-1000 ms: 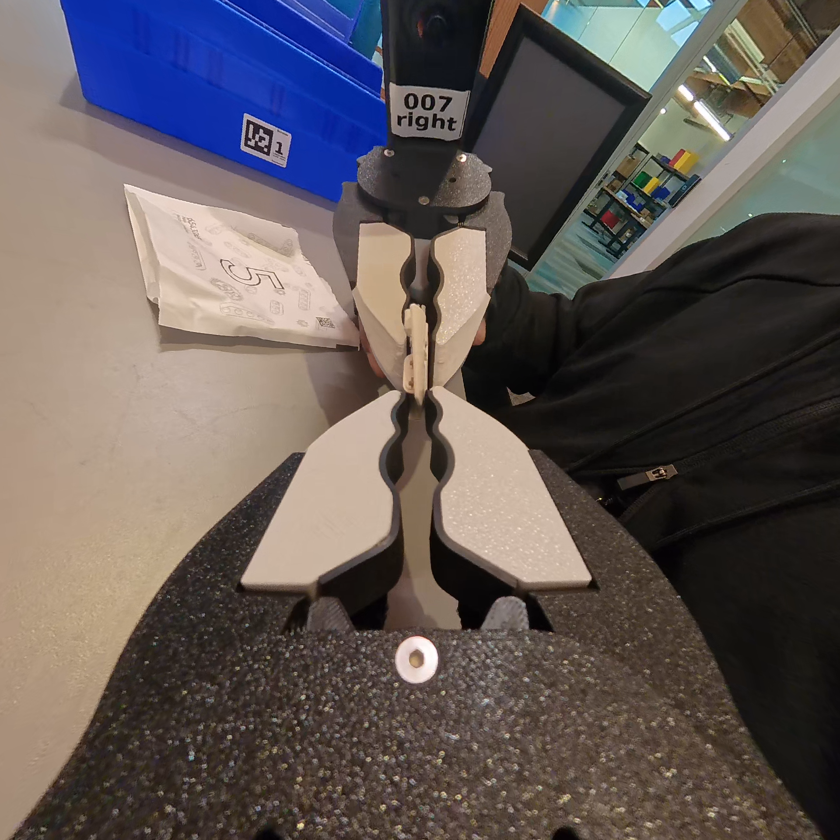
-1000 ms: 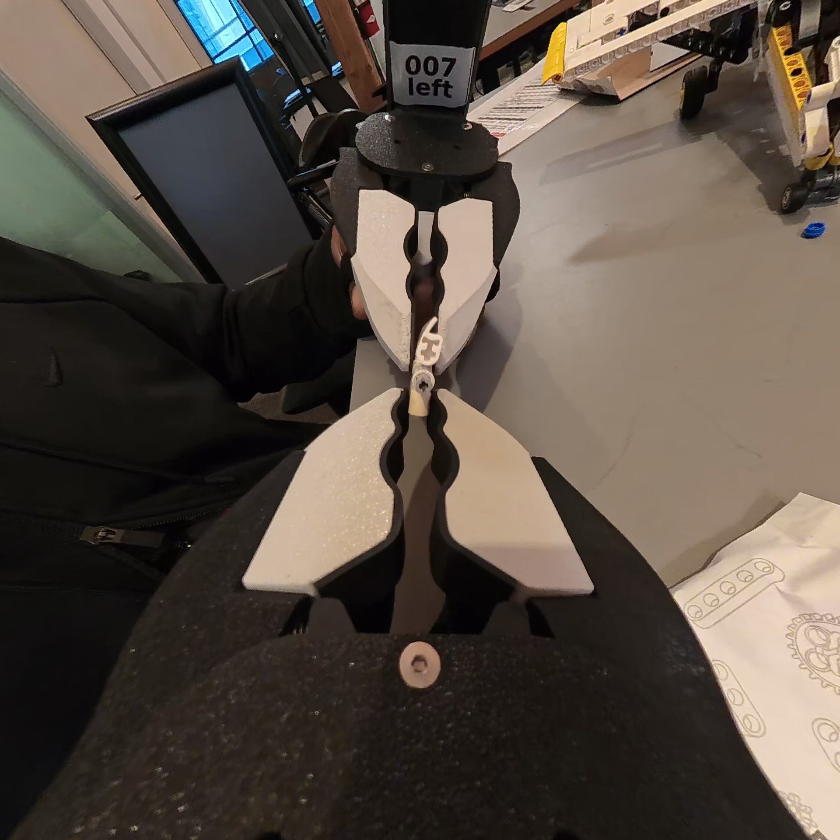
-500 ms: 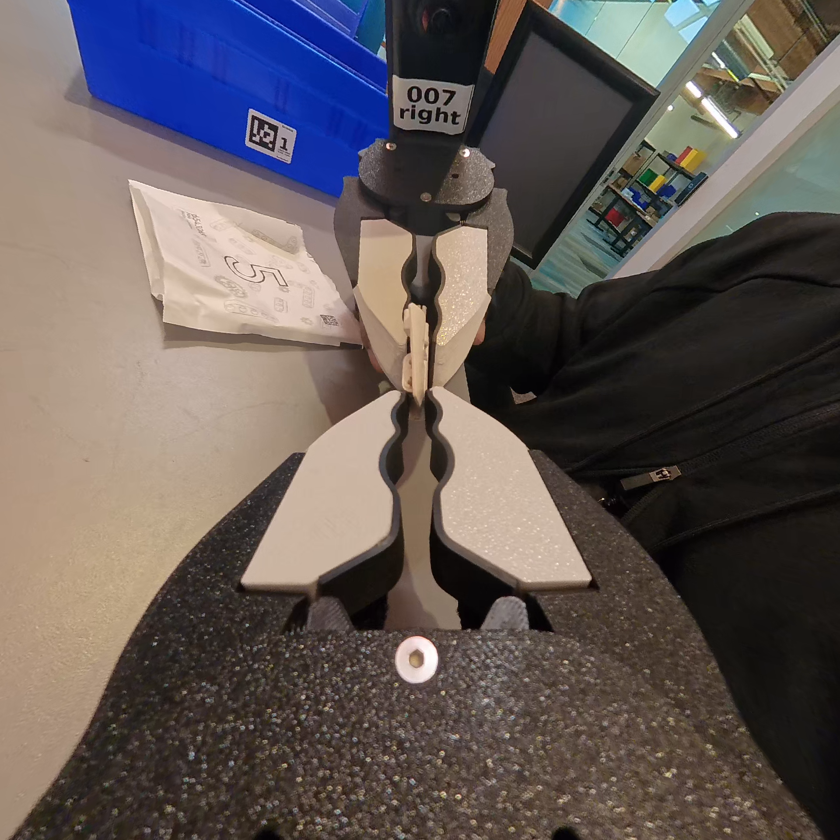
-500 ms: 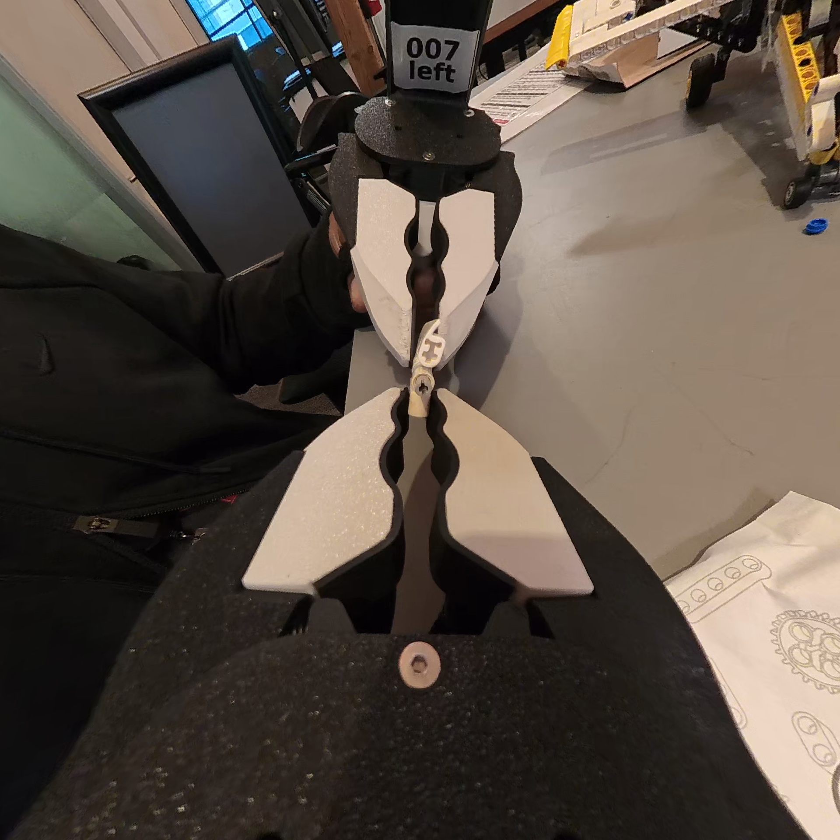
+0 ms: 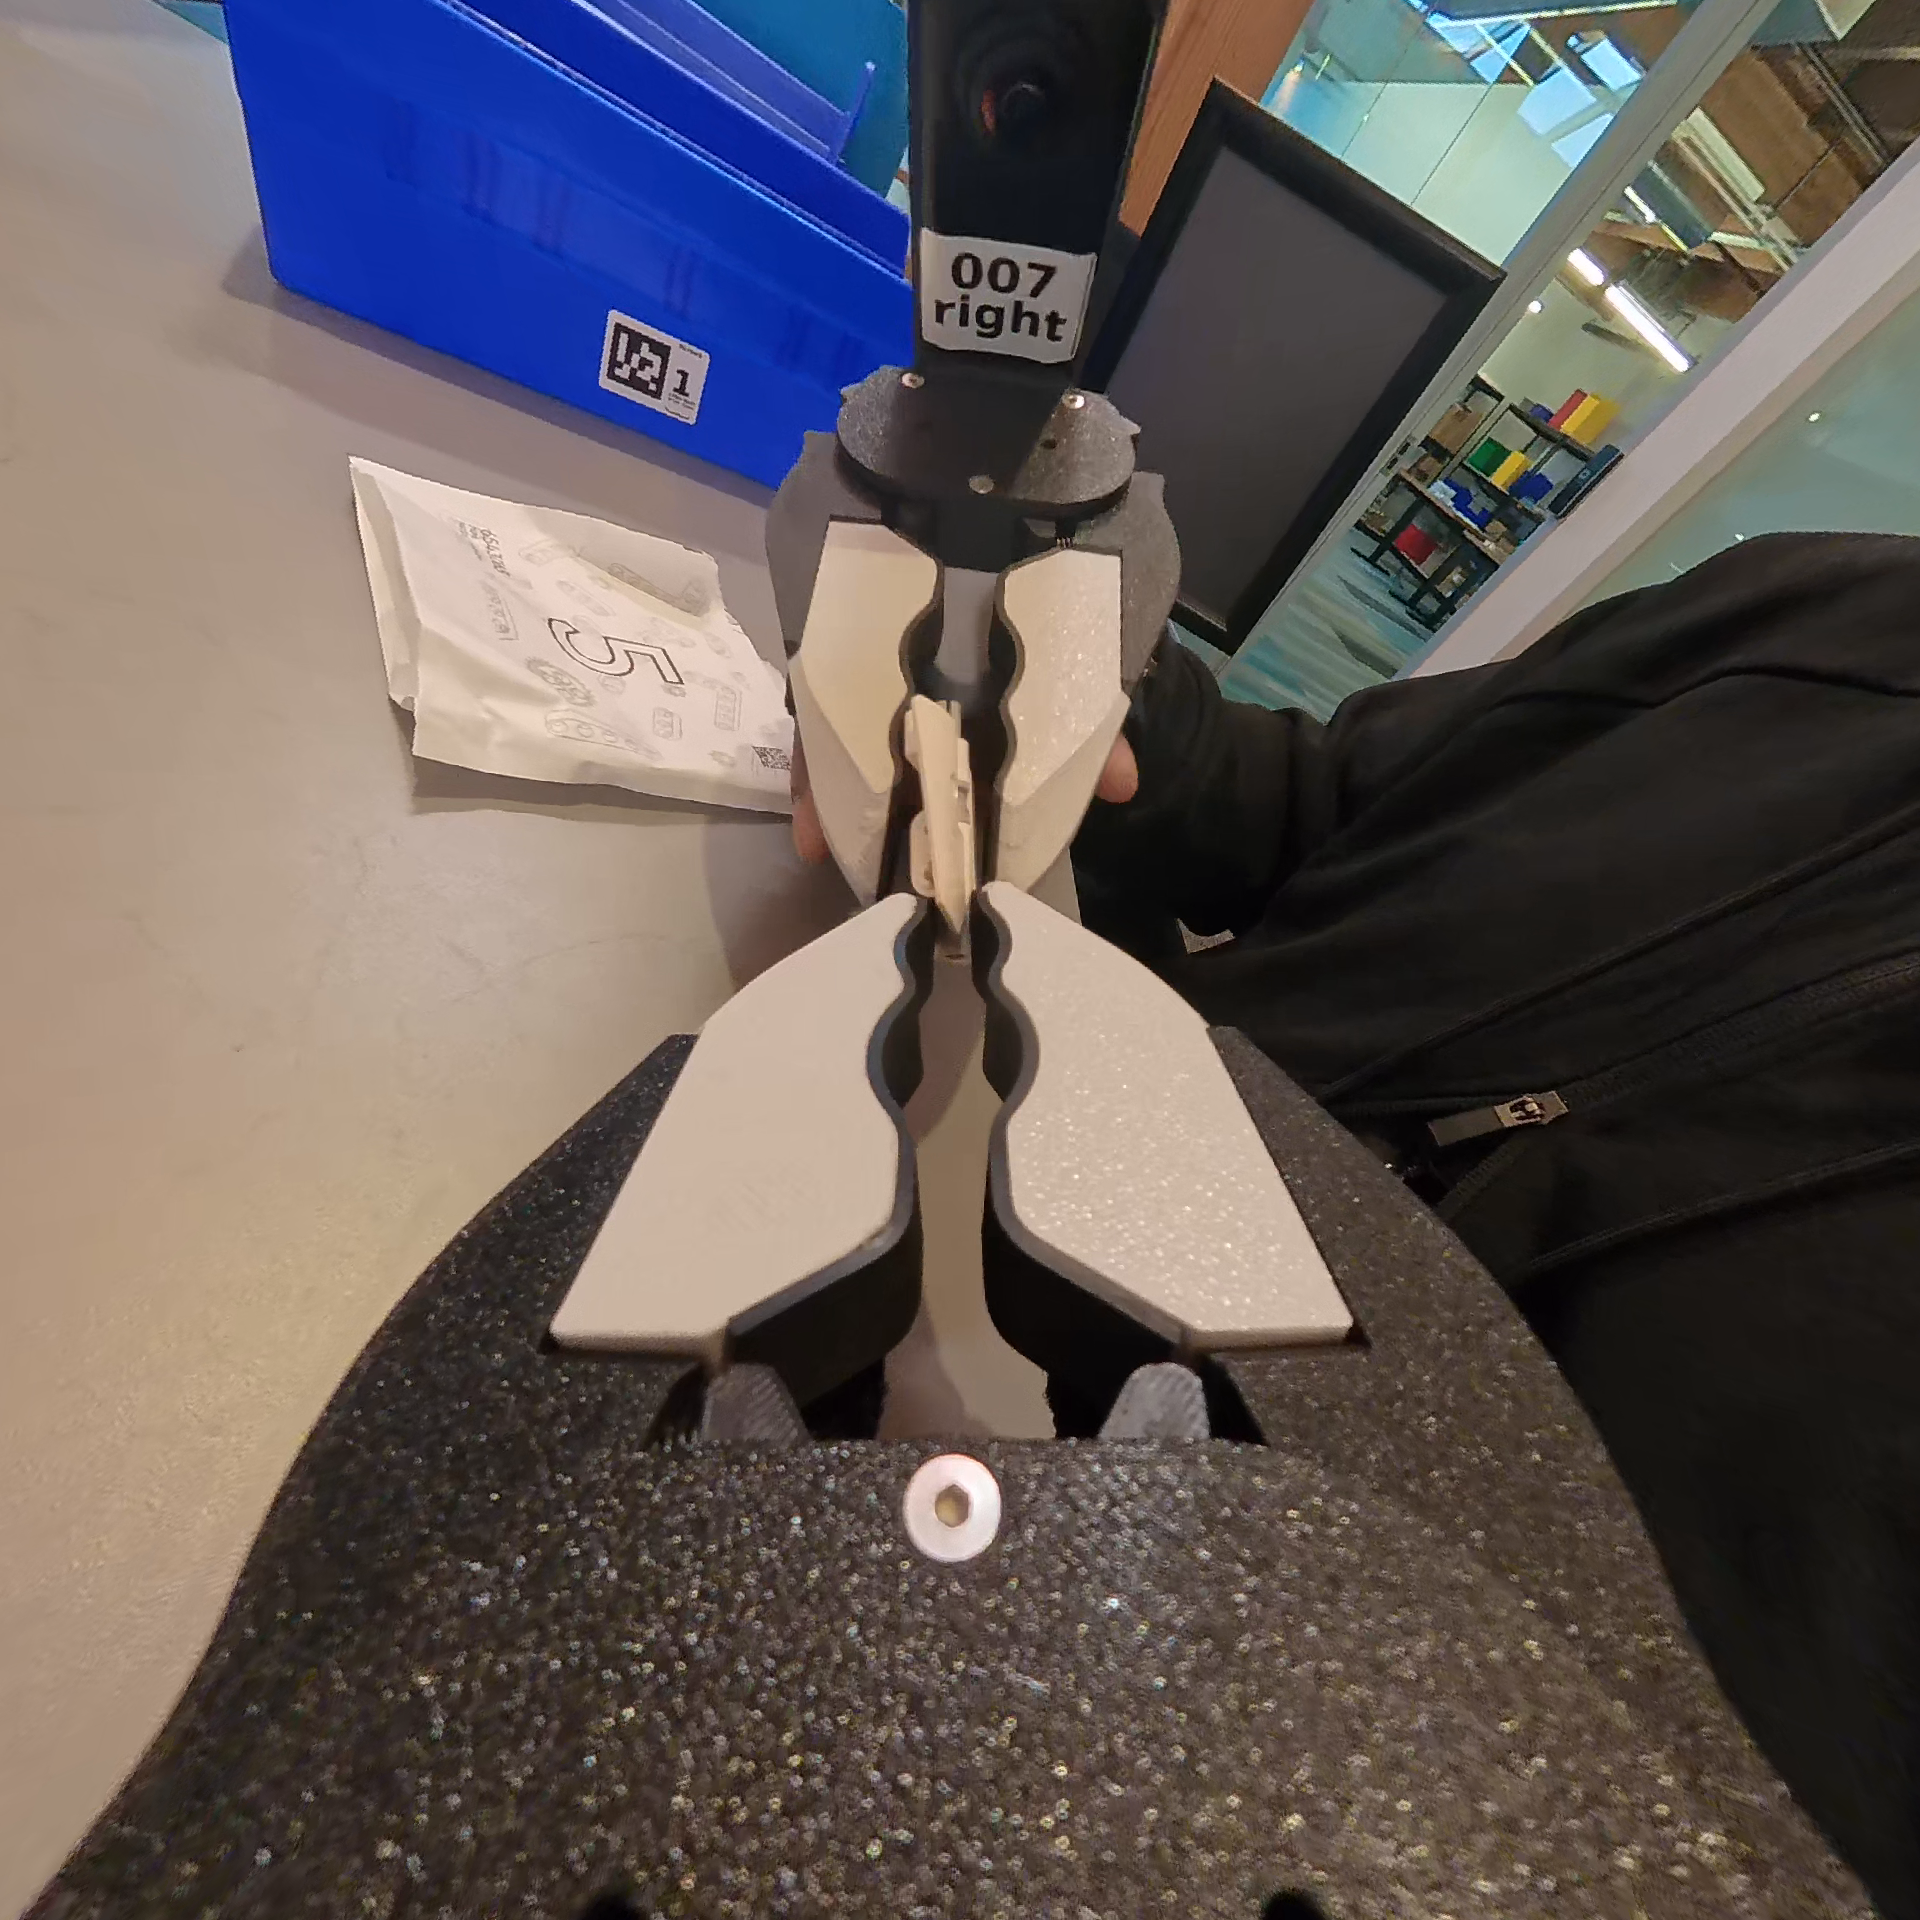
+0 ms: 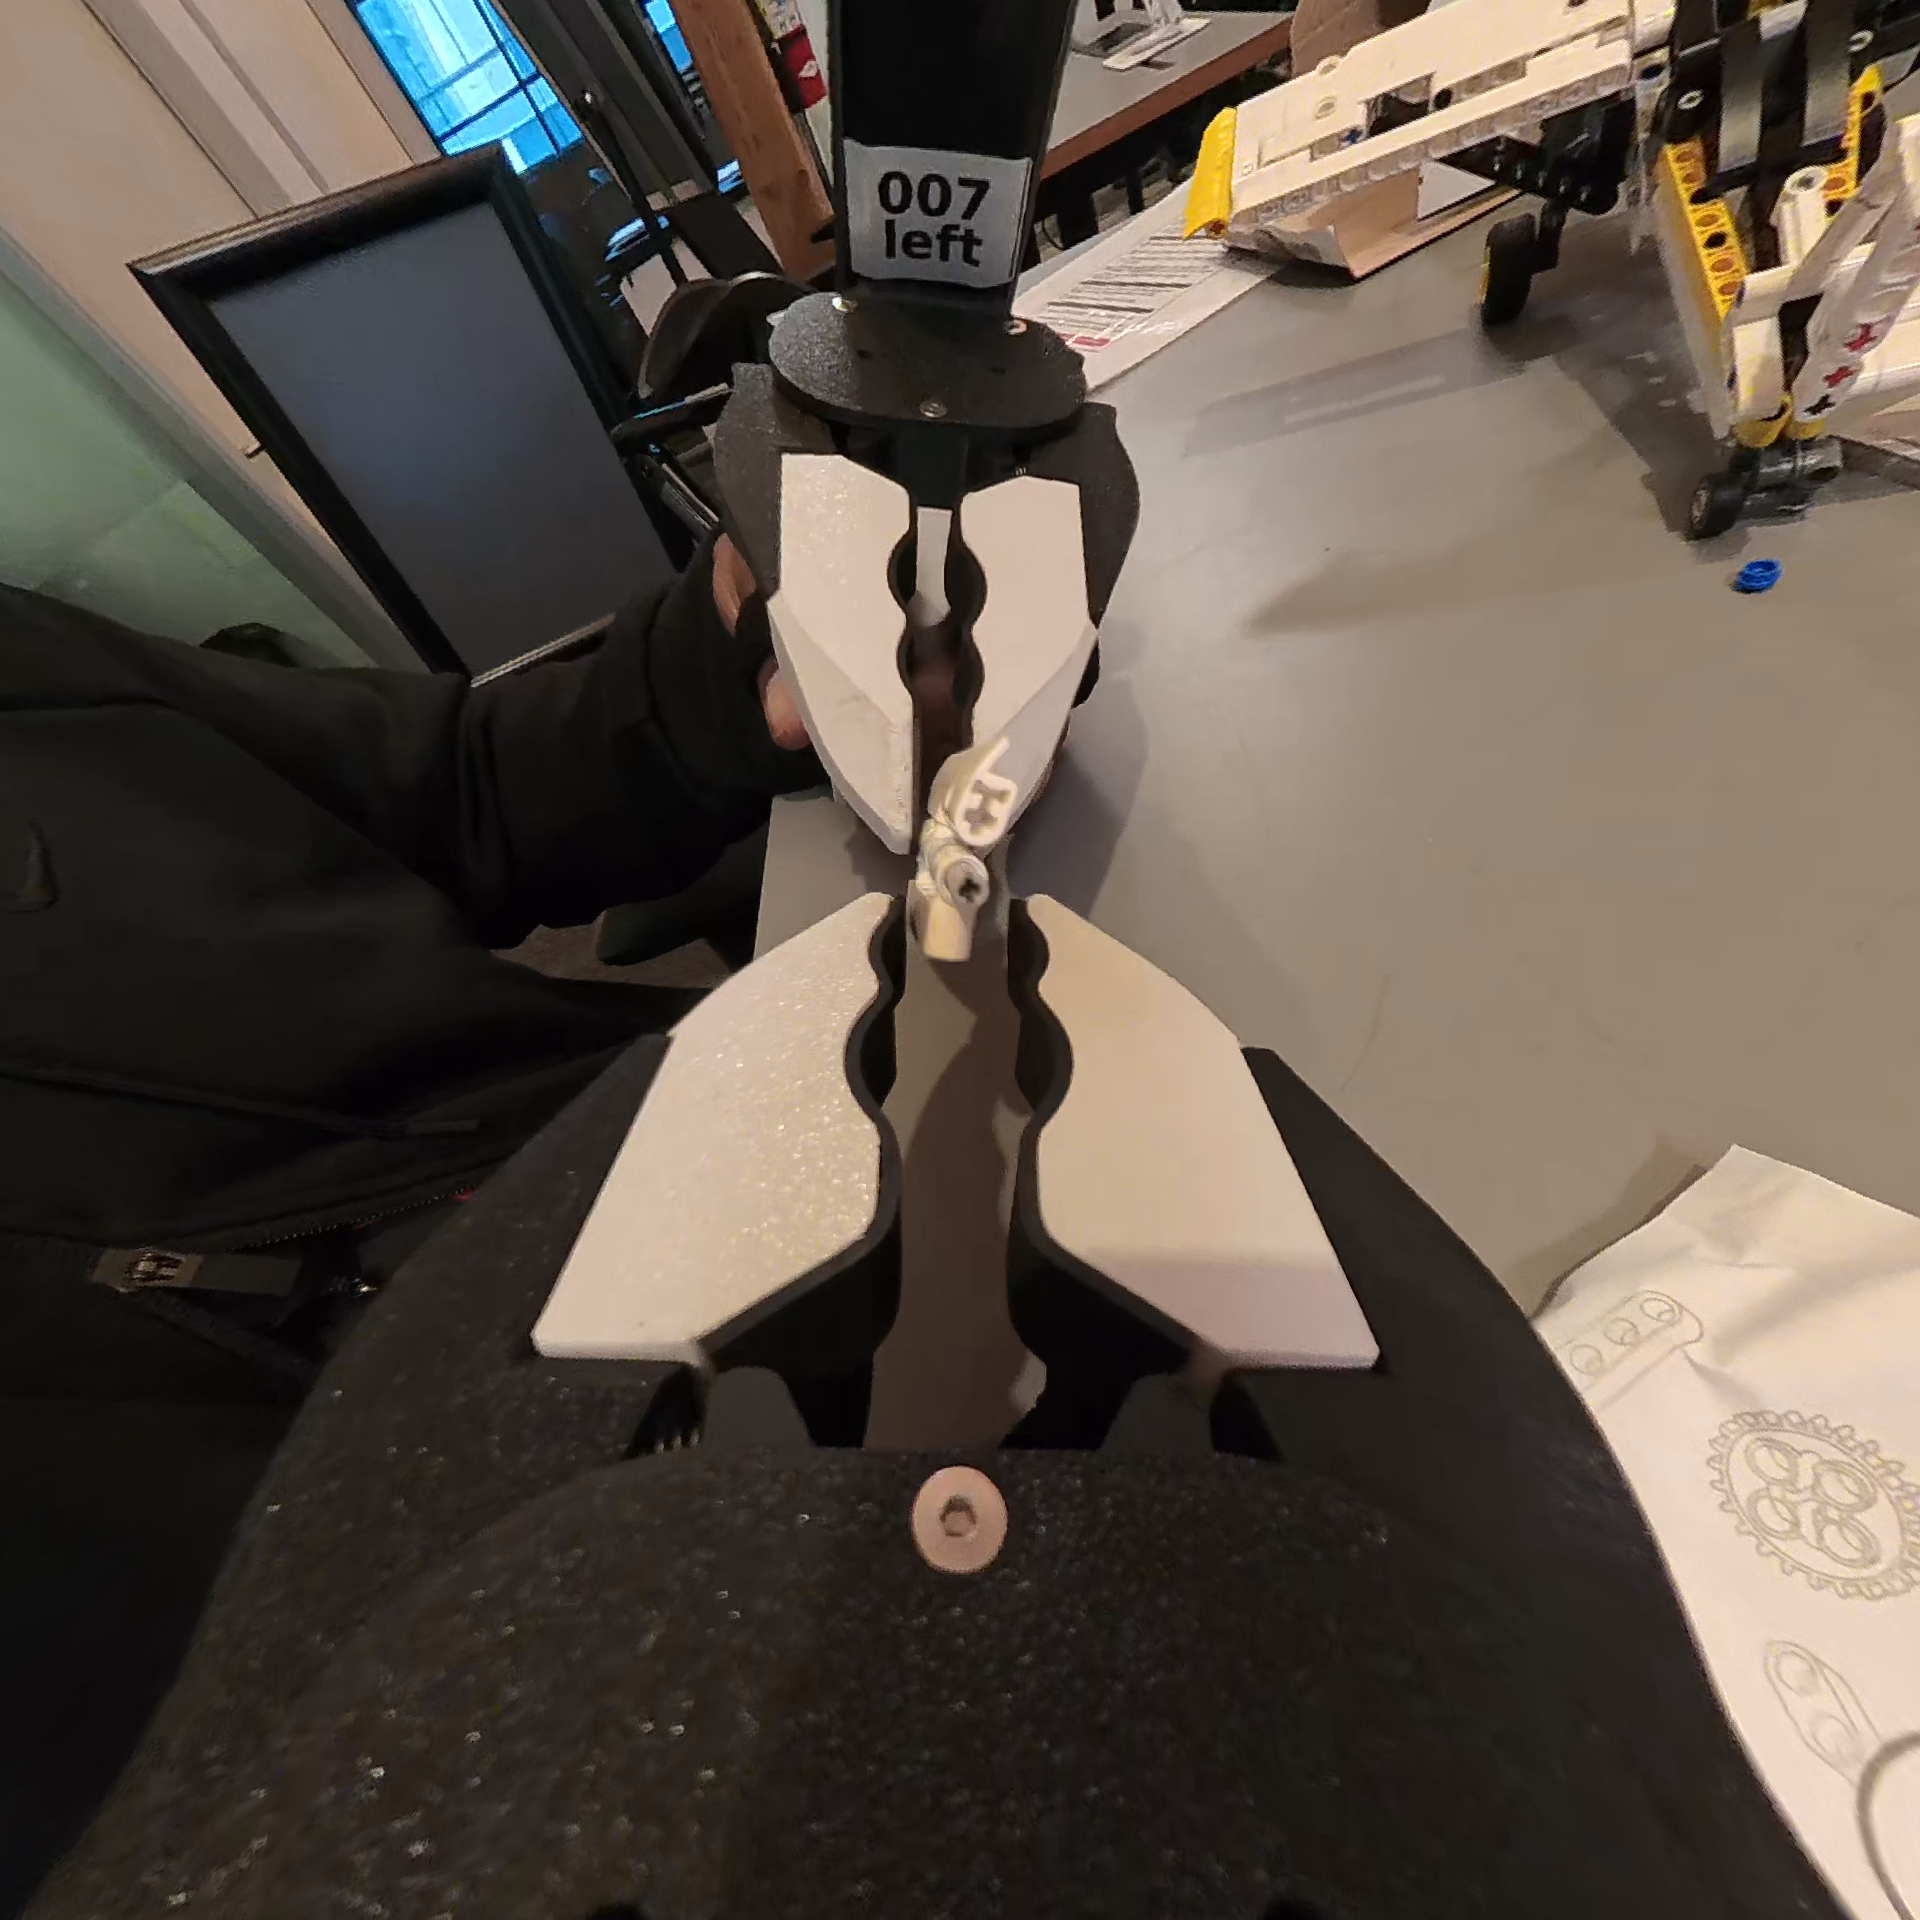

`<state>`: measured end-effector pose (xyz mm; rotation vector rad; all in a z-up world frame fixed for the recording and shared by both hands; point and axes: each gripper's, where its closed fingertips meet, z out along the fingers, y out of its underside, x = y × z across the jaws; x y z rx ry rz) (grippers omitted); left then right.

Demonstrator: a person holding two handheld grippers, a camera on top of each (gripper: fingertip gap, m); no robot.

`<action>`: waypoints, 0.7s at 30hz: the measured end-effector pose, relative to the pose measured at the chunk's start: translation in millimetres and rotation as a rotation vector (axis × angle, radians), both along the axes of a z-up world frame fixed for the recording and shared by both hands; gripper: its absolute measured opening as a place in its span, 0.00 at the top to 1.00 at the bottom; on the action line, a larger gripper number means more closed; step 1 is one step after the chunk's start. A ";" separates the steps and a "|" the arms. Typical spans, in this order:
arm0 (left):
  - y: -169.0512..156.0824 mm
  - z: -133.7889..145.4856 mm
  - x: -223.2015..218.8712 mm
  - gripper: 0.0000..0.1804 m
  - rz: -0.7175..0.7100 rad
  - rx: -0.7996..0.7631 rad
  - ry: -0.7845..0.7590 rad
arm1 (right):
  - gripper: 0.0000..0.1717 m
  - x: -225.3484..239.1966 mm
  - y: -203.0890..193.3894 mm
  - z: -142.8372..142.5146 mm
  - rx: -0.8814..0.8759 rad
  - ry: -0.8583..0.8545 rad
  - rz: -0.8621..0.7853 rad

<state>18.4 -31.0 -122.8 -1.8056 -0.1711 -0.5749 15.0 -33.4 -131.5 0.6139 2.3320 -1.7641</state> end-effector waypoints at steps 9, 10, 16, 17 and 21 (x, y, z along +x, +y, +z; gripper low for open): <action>-2.2 3.7 -3.3 0.96 0.008 0.023 -0.020 | 0.95 1.2 -7.4 -0.2 0.004 0.025 0.003; -2.4 4.2 -3.4 0.96 0.007 0.025 -0.021 | 0.95 1.5 -7.2 0.1 0.000 0.022 0.005; -2.7 2.0 -7.3 0.96 0.027 0.009 -0.024 | 0.95 0.8 -0.3 -4.3 0.021 -0.027 0.010; -3.4 3.1 -8.5 0.96 0.028 0.016 -0.038 | 0.95 -0.2 2.4 -3.3 0.011 -0.035 0.004; 0.1 -1.9 -7.7 0.96 0.029 -0.018 -0.023 | 0.95 -1.5 5.0 -6.5 0.028 -0.056 0.003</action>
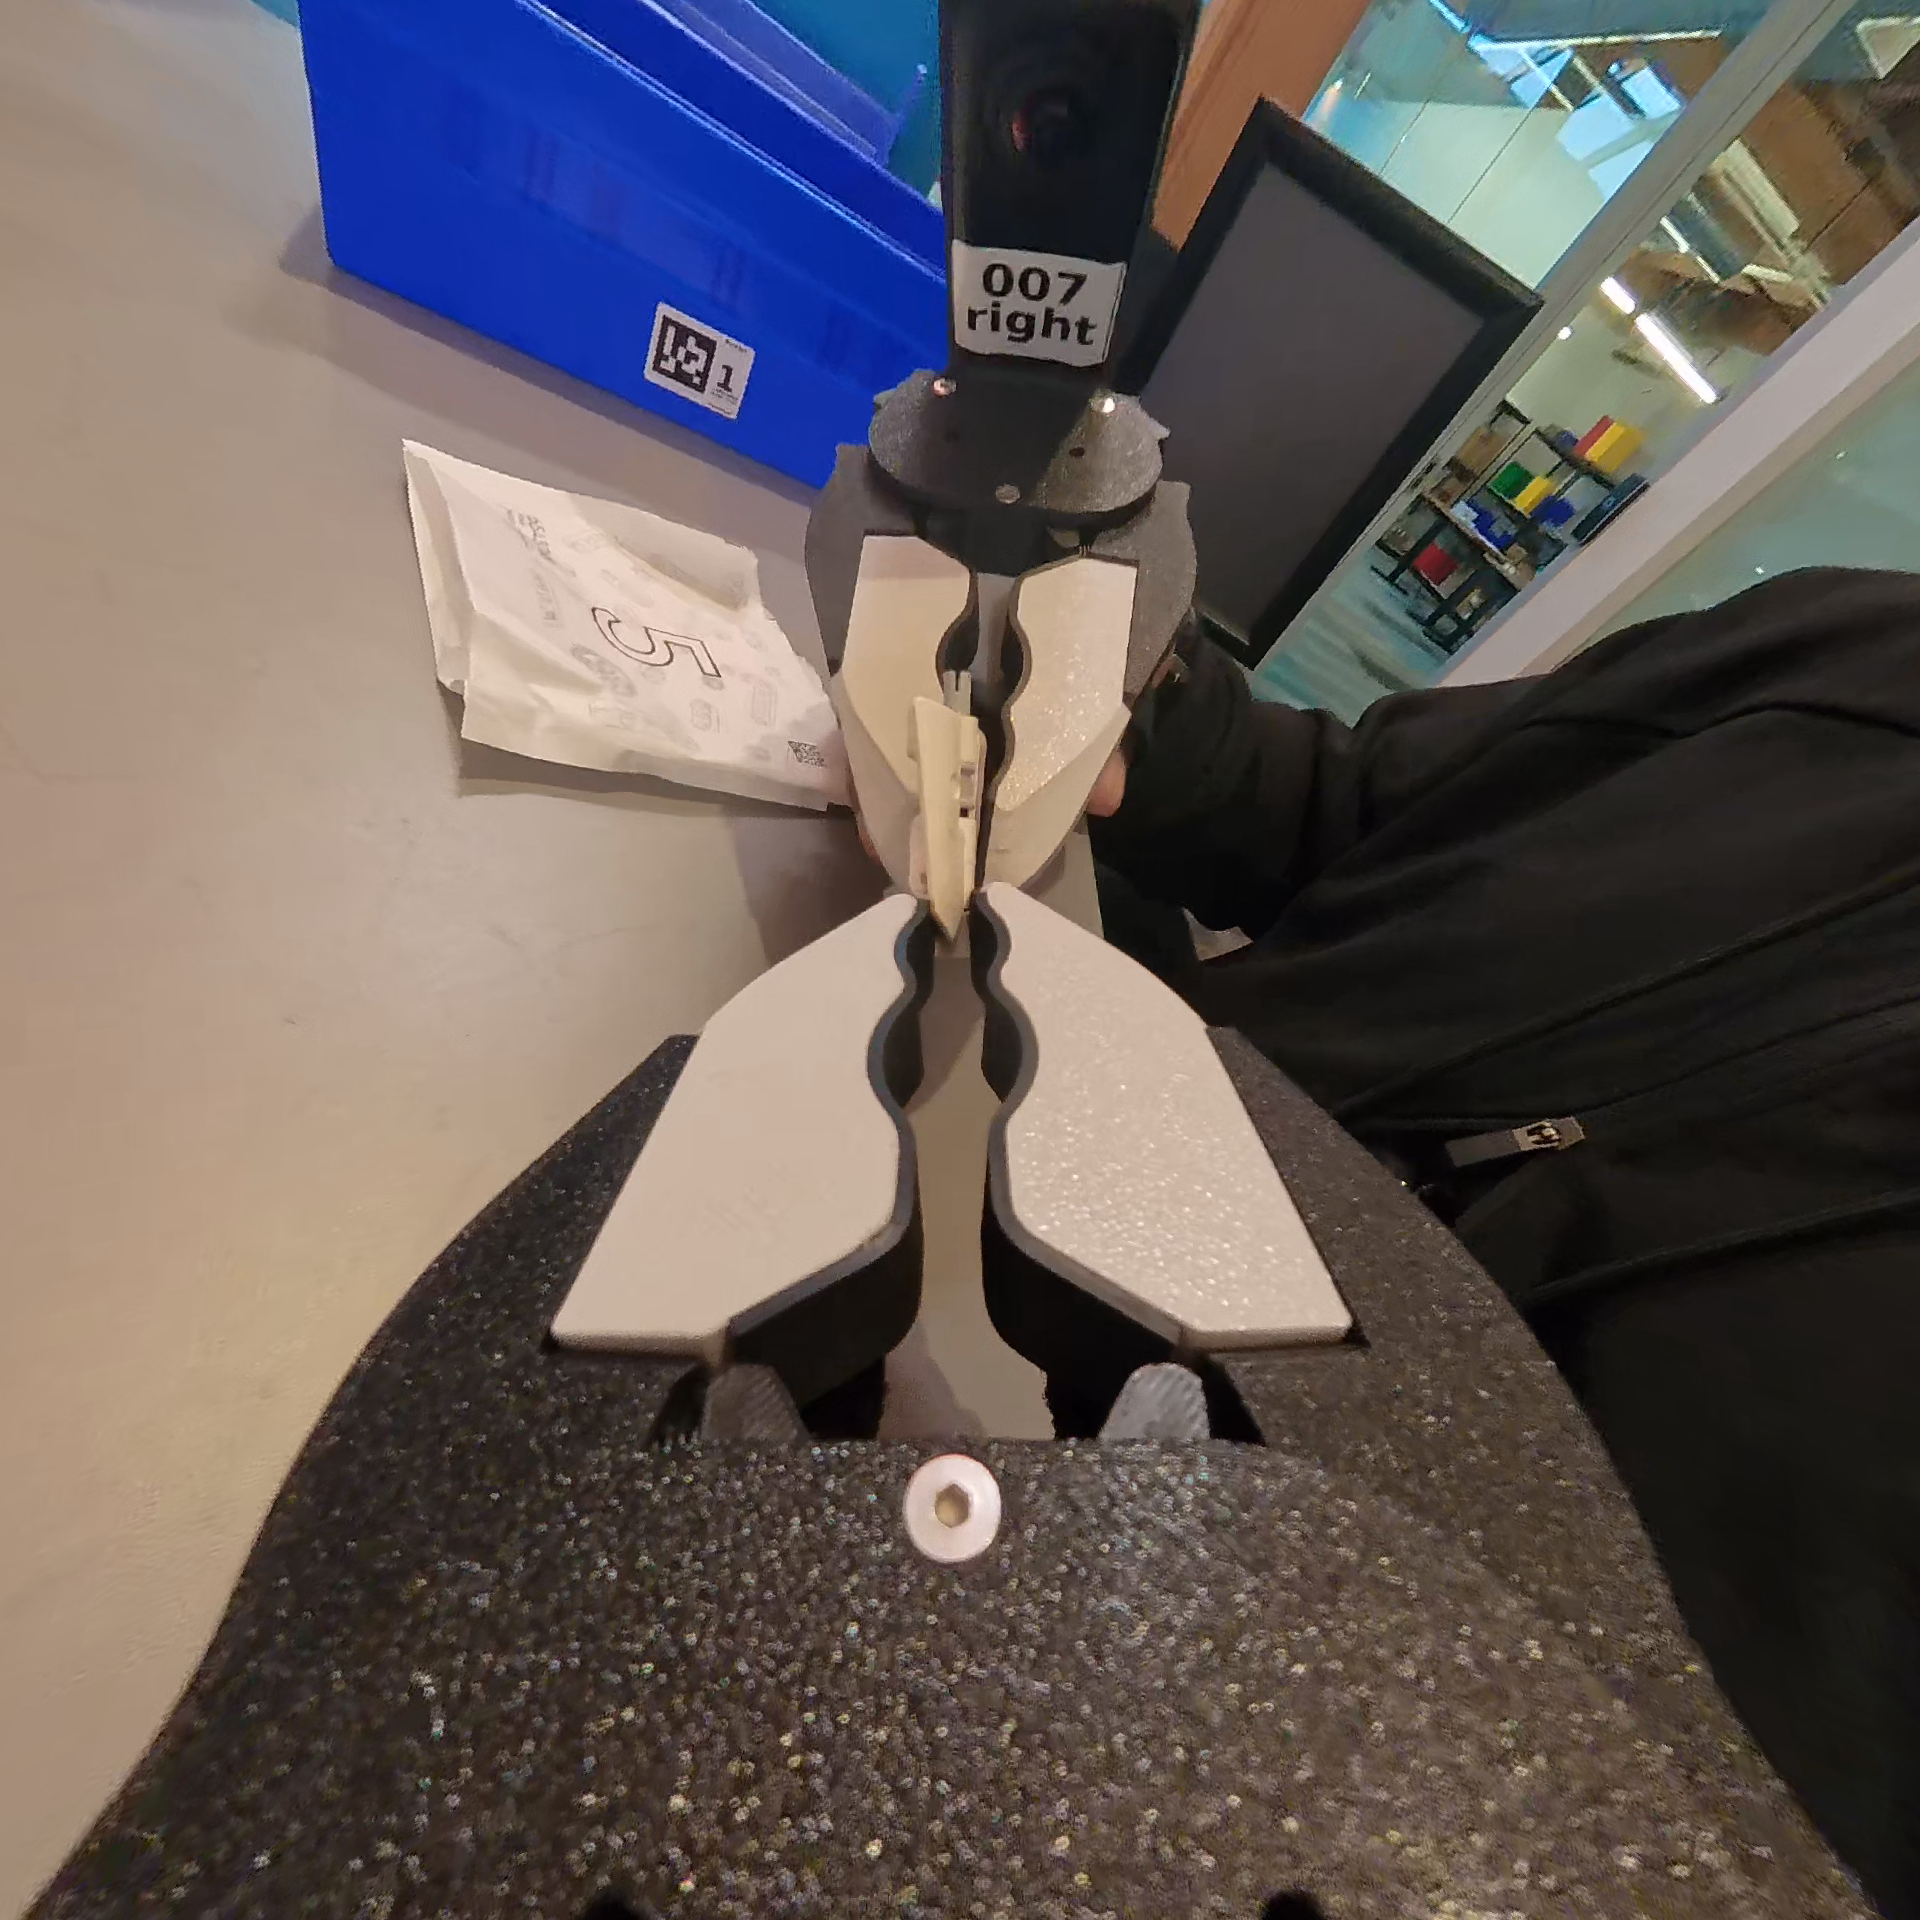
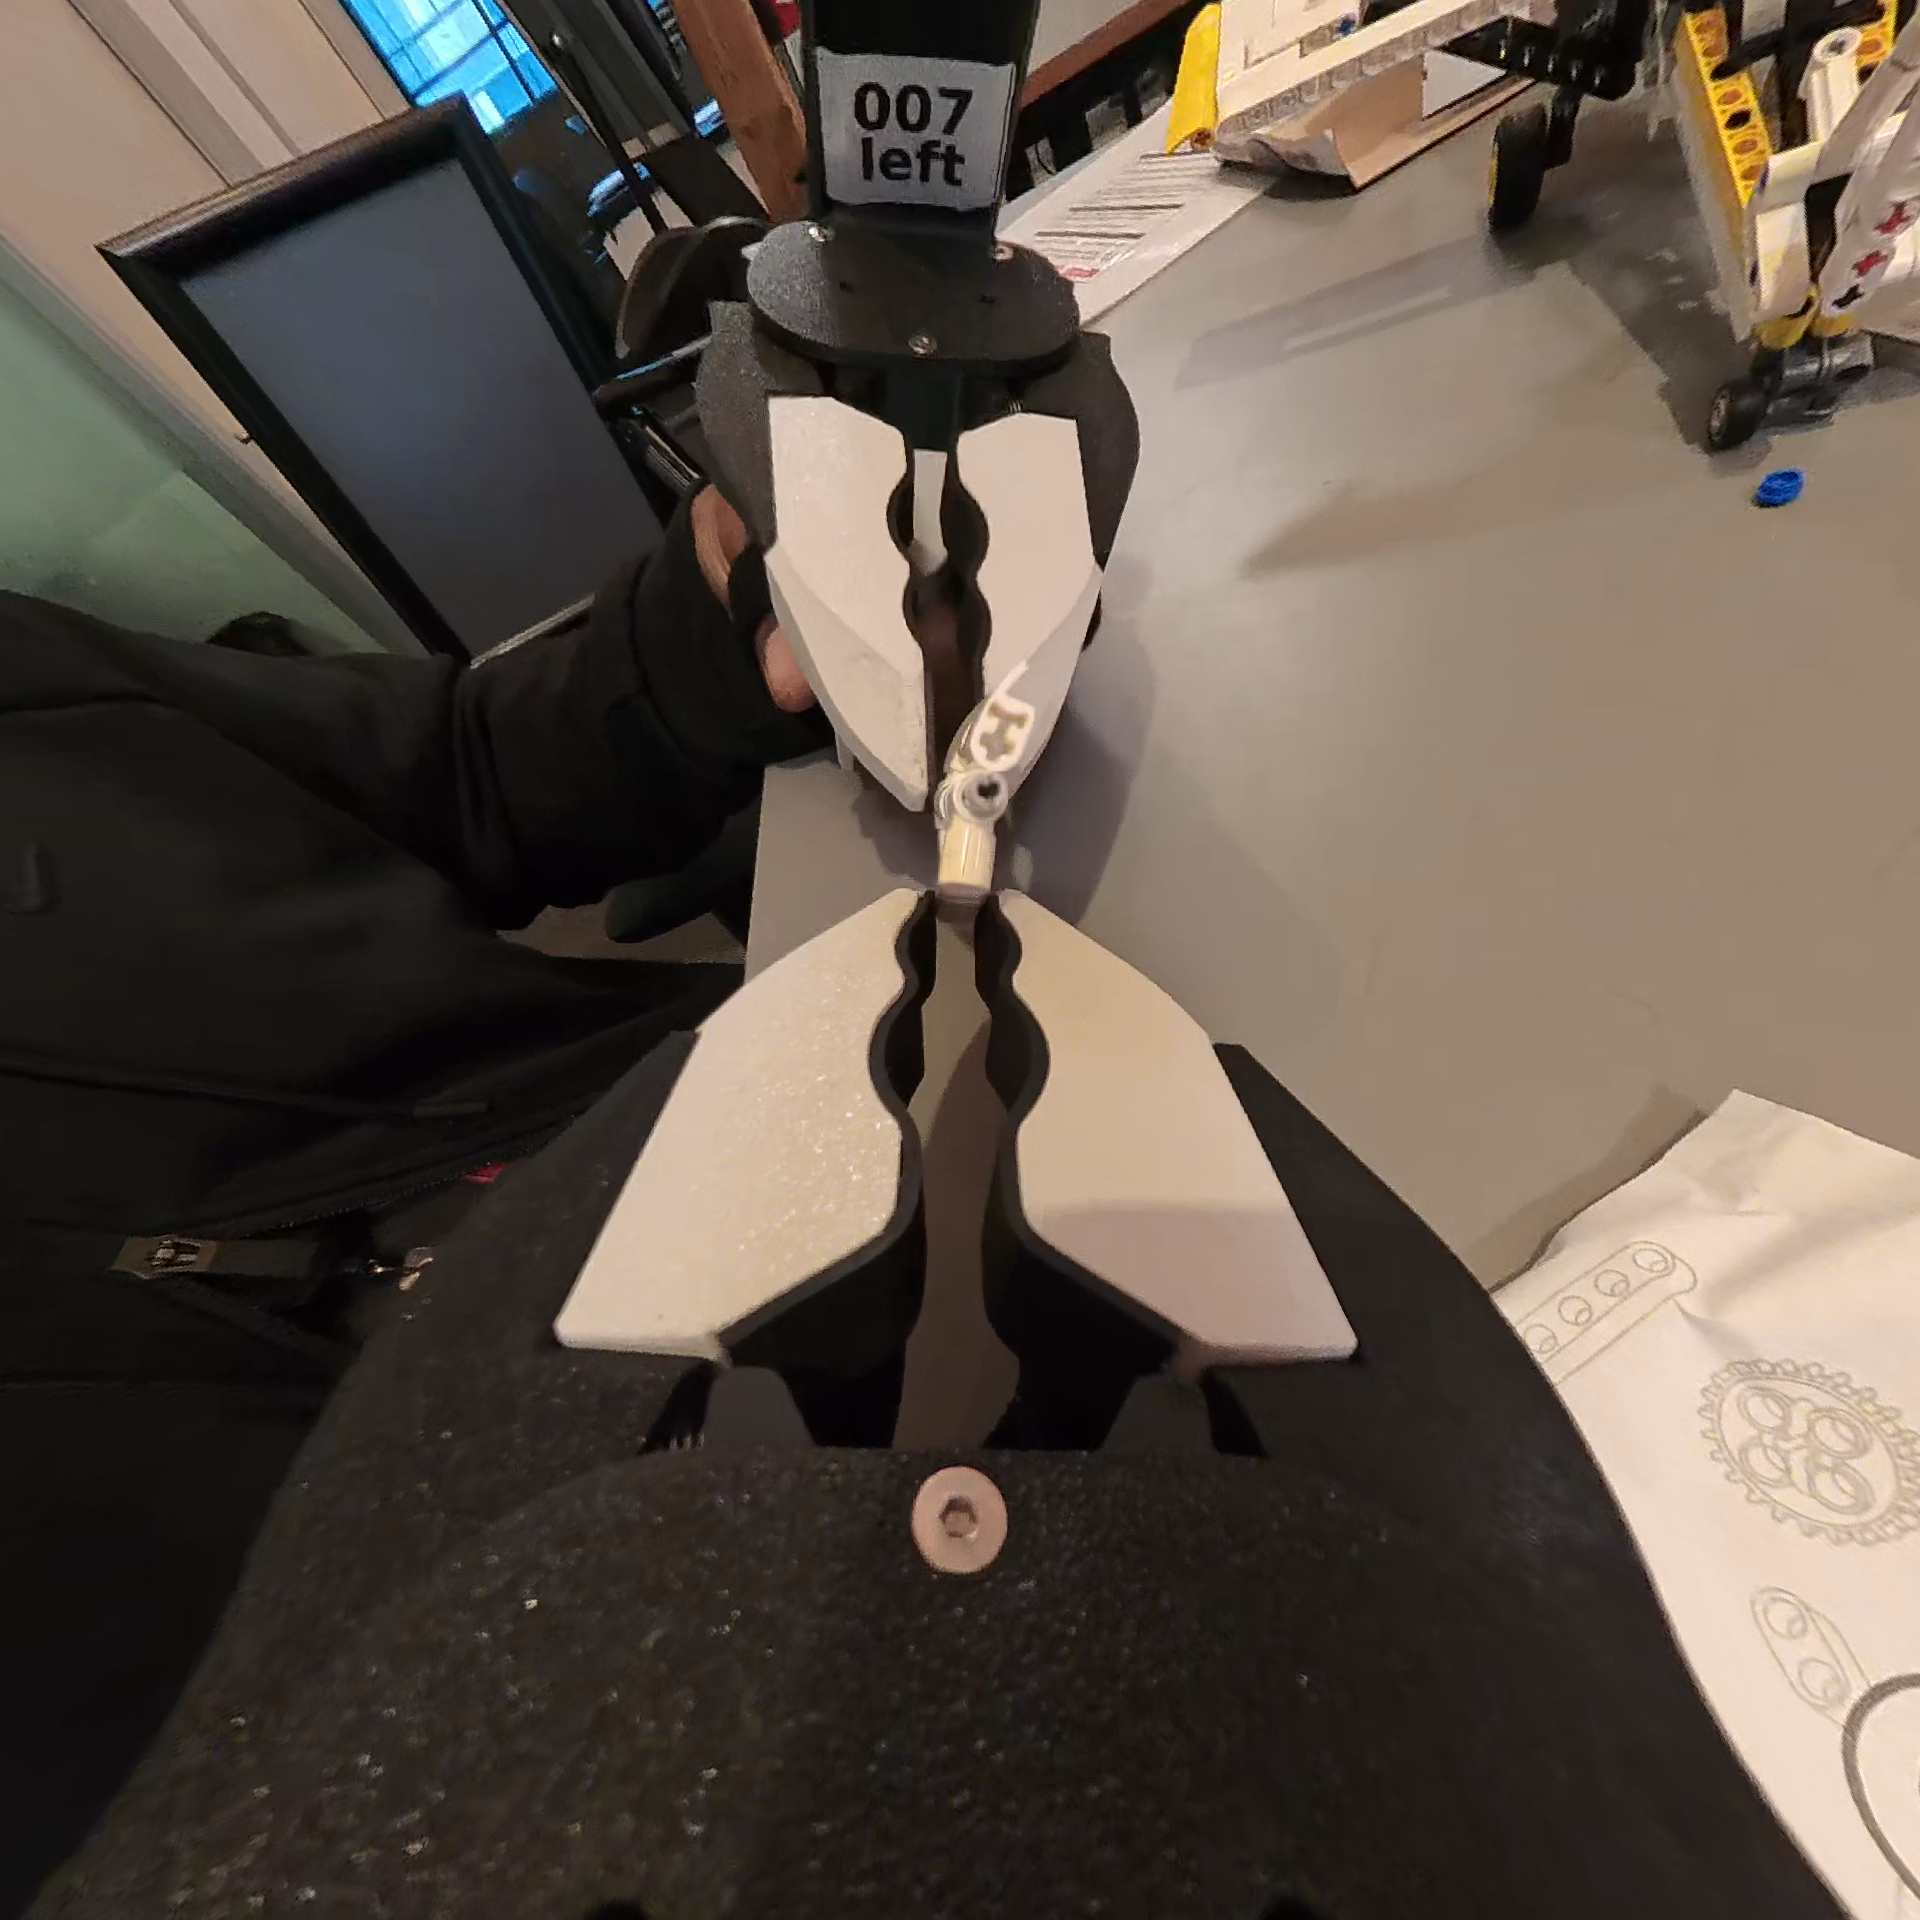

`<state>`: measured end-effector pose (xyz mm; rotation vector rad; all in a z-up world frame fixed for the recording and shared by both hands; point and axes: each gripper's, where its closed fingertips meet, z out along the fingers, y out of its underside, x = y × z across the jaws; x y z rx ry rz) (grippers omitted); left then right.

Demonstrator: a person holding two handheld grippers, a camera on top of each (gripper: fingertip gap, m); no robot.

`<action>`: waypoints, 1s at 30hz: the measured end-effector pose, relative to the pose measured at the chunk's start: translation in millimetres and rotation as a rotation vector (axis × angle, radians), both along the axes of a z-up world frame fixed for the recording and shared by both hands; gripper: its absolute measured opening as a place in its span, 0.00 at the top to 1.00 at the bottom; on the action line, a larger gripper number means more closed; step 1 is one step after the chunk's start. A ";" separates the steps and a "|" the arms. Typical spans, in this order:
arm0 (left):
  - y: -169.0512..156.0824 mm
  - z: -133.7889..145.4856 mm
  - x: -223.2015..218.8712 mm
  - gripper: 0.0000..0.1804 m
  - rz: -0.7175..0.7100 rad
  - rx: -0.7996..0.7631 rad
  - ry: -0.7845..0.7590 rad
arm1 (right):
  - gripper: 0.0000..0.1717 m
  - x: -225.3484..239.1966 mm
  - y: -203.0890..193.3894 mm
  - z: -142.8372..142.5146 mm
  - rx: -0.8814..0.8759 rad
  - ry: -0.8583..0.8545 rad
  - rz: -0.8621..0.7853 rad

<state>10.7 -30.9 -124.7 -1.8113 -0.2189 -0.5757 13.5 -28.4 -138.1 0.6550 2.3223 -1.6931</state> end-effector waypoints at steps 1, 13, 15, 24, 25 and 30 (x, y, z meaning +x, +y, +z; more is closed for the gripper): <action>0.4 -0.8 0.6 0.96 0.000 -0.004 0.008 | 0.95 -0.5 -0.2 -0.4 0.001 -0.005 -0.001; 1.6 -1.3 -1.1 0.96 0.030 -0.002 0.034 | 0.95 -11.2 8.4 19.9 -0.131 0.057 -0.089; 1.3 -1.1 -1.3 0.96 0.037 0.001 0.040 | 0.96 -11.4 8.2 19.3 -0.127 0.062 -0.092; 0.7 1.5 6.2 0.92 -0.042 0.015 0.019 | 0.96 -11.4 8.9 20.0 -0.133 0.056 -0.082; 0.6 0.9 5.9 0.92 -0.046 0.010 0.019 | 0.96 -11.6 8.9 19.6 -0.128 0.058 -0.082; 2.7 -0.7 3.5 0.92 -0.058 -0.007 0.033 | 0.95 -10.8 9.3 18.4 -0.114 0.064 -0.071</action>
